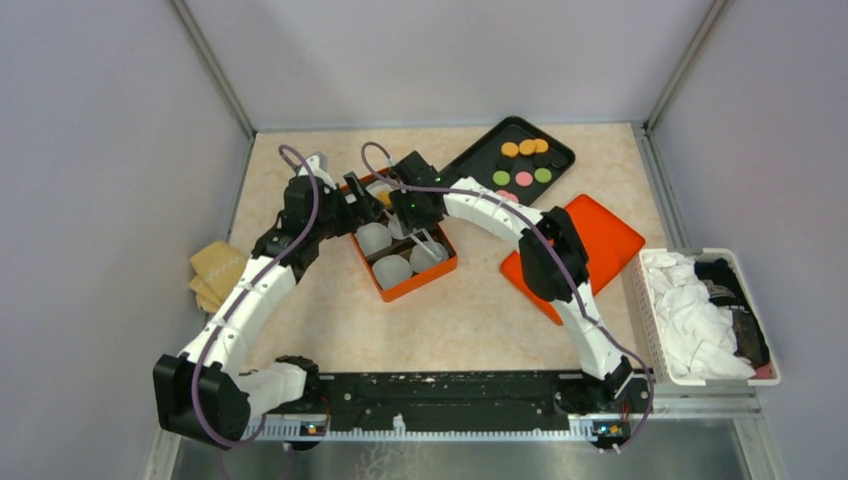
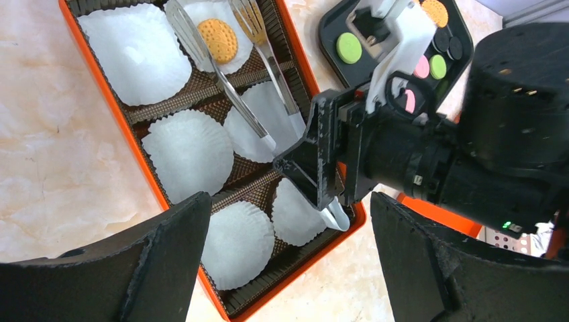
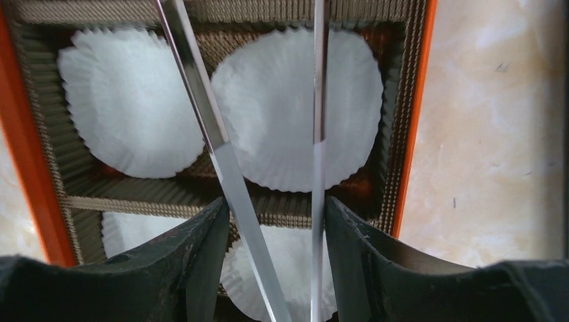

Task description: Pack the cookies

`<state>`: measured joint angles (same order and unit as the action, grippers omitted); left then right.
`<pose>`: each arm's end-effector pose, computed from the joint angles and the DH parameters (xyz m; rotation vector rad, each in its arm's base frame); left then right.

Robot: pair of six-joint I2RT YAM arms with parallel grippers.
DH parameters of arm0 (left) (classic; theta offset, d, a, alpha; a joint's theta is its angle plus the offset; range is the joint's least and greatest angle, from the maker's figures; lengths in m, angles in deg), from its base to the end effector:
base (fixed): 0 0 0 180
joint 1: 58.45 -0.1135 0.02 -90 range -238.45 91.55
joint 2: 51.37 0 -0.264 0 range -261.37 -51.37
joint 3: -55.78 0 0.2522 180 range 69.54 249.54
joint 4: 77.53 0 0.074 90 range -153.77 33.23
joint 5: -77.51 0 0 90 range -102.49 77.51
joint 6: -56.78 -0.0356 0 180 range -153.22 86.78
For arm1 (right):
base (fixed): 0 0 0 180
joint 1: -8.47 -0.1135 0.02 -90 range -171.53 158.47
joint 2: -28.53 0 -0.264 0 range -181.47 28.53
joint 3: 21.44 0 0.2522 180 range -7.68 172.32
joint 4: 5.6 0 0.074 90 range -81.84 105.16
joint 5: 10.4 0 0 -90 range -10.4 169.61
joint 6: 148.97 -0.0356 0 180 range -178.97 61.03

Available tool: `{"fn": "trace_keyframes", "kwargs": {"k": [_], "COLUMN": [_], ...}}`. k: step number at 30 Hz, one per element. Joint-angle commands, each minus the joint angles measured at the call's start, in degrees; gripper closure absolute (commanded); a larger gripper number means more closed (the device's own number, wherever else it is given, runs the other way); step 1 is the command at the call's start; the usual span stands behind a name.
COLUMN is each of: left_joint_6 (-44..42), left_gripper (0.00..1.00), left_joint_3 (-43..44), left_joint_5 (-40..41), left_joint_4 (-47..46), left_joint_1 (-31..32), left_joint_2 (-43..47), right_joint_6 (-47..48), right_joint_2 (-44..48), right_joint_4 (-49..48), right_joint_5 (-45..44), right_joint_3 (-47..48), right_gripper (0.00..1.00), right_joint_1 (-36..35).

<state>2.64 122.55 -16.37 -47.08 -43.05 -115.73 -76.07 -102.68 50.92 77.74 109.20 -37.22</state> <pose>0.2446 -0.0699 0.3106 -0.3337 2.0914 -0.6146 0.3540 0.3610 0.2176 -0.6326 2.5333 0.3656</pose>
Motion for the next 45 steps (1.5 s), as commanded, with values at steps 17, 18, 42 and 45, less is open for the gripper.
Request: {"fn": "trace_keyframes", "kwargs": {"k": [17,18,42,45], "left_joint_6": [0.42,0.44,-1.41,-1.32], "left_gripper": [0.06,0.06,0.06,0.06], "left_joint_3": [-0.62,-0.75,1.68,1.44], "left_joint_5": [-2.78,-2.84,0.12,-0.39], "left_joint_4": [-2.73,-2.77,-0.30,-0.76], "left_joint_1": [-0.19,-0.19,-0.20,-0.22], "left_joint_2": [-1.05,-1.08,2.31,2.09], "right_joint_6": [-1.37,-1.42,2.22,2.33], "right_joint_2": [1.80,1.90,17.88,19.64], "right_joint_4": [0.23,0.00,0.39,0.18], "right_joint_5": [-1.87,-1.86,-12.90,-19.02], "right_joint_3": [-2.14,-2.52,0.20,-2.38], "right_gripper": [0.44,0.45,0.69,0.67], "right_joint_1": [-0.80,-0.80,-1.26,-1.20]}}
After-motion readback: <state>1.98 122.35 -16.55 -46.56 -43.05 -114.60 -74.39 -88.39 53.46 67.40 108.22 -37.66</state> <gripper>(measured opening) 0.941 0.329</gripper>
